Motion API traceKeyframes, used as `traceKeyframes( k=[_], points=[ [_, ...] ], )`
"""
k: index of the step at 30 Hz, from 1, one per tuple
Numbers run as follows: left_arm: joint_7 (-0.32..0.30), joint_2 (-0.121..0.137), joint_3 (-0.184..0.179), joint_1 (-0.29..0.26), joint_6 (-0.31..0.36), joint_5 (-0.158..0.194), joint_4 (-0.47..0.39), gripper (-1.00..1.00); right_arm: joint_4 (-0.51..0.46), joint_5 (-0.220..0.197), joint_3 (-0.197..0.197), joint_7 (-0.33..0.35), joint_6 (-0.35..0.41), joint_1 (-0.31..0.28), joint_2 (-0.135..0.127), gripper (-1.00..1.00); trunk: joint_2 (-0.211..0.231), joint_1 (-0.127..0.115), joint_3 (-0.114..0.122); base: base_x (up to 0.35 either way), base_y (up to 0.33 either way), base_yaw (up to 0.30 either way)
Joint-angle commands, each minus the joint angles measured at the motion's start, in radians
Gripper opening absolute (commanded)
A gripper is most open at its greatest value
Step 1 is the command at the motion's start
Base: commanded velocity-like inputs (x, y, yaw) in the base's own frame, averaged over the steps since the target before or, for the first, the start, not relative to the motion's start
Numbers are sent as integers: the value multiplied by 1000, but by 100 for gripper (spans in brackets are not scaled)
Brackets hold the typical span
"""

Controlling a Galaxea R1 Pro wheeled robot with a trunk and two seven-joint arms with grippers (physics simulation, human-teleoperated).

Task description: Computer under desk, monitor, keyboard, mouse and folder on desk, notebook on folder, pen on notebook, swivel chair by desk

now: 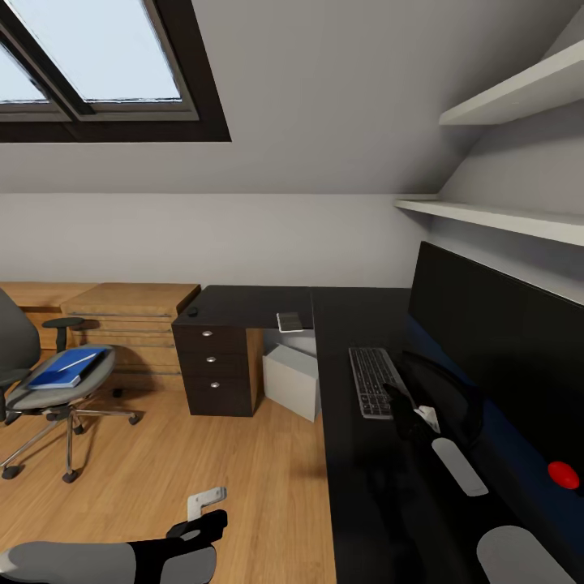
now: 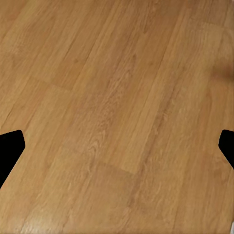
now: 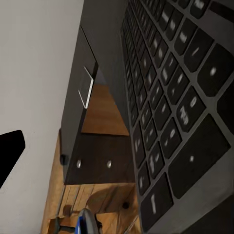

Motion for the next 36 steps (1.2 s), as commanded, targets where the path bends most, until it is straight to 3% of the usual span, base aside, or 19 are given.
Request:
traceKeyframes(
  k=[1, 36],
  points=[
    [2, 0, -6, -2, -6, 6, -3, 100, -1, -7, 3, 0, 0, 0, -1, 100, -1, 0, -1, 0, 0, 0],
    [1, 0, -10, -2, -6, 7, -1, 100, -2, -7, 3, 4, -1, 0, -2, 100, -1, 0, -1, -22, -15, 0]
  ],
)
